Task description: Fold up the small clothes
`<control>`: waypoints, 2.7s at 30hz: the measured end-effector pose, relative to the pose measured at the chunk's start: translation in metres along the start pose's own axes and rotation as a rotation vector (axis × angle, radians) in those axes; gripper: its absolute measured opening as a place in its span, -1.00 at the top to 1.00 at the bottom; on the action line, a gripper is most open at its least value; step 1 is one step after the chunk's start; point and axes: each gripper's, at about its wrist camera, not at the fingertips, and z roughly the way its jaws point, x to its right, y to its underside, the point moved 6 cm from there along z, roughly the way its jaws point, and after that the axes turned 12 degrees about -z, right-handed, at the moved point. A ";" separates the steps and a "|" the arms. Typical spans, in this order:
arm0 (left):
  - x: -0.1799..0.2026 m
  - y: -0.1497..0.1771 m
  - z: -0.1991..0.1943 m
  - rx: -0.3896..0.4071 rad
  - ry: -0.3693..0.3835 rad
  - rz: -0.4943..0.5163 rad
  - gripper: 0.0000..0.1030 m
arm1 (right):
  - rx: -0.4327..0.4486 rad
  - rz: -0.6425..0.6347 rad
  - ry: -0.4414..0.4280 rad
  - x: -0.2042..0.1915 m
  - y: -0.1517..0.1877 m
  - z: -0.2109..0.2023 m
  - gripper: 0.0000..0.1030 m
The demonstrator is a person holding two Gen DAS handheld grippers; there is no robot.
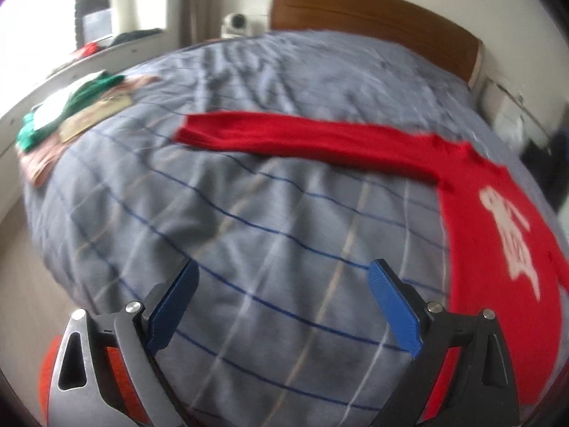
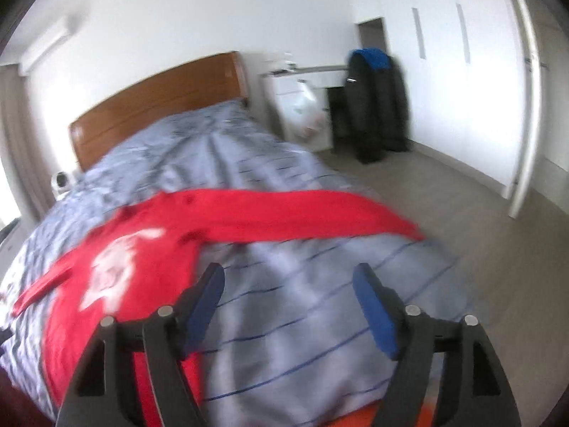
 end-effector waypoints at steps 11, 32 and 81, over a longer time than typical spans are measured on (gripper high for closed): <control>-0.006 0.018 0.047 -0.146 -0.029 -0.016 -0.99 | -0.100 -0.019 -0.012 -0.012 0.045 0.038 -0.45; -0.006 0.024 0.045 -0.102 -0.047 0.019 -0.99 | -0.126 -0.004 -0.012 -0.011 0.051 0.039 -0.45; -0.005 0.025 0.045 -0.093 -0.044 0.043 -0.99 | -0.124 -0.002 -0.008 -0.012 0.053 0.038 -0.45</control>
